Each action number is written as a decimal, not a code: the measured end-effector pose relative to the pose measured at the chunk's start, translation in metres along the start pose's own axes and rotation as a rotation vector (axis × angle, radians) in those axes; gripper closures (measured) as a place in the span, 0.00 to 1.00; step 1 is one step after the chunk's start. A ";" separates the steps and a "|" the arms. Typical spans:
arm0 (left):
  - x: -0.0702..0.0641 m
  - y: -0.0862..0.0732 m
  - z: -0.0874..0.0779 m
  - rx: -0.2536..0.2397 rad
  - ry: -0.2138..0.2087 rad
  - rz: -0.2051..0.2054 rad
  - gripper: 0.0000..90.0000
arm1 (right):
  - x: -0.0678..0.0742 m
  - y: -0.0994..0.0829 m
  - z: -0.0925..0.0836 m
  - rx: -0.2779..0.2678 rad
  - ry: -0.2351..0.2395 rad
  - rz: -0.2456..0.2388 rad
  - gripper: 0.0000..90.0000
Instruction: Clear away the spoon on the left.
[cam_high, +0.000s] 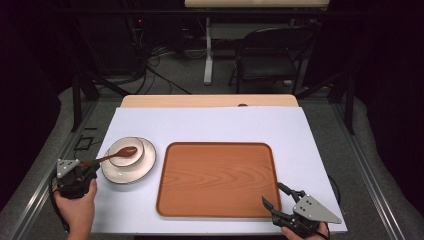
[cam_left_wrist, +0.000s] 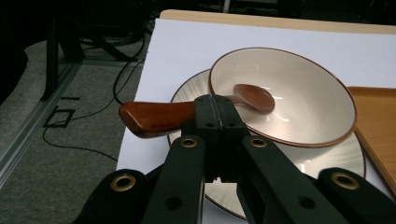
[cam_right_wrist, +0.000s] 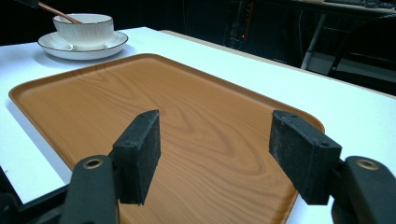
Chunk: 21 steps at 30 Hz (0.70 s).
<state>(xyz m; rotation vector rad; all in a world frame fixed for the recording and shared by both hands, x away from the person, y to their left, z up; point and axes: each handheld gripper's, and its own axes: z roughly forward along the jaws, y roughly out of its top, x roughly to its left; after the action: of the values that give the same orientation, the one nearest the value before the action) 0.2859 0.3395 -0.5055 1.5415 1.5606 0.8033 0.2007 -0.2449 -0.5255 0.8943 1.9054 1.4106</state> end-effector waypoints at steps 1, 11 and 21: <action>0.001 0.001 0.001 0.000 0.003 -0.001 1.00 | 0.000 0.000 0.000 0.000 0.000 0.000 0.37; 0.012 0.009 0.014 -0.013 0.023 -0.034 0.99 | 0.001 0.000 0.001 0.005 0.001 -0.003 0.37; 0.007 0.010 0.017 -0.033 -0.026 -0.049 0.91 | 0.001 0.000 0.000 0.006 0.000 -0.003 0.37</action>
<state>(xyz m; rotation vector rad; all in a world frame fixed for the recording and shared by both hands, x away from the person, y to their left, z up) 0.3058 0.3456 -0.5056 1.4791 1.5524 0.7749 0.2004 -0.2439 -0.5257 0.8936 1.9113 1.4042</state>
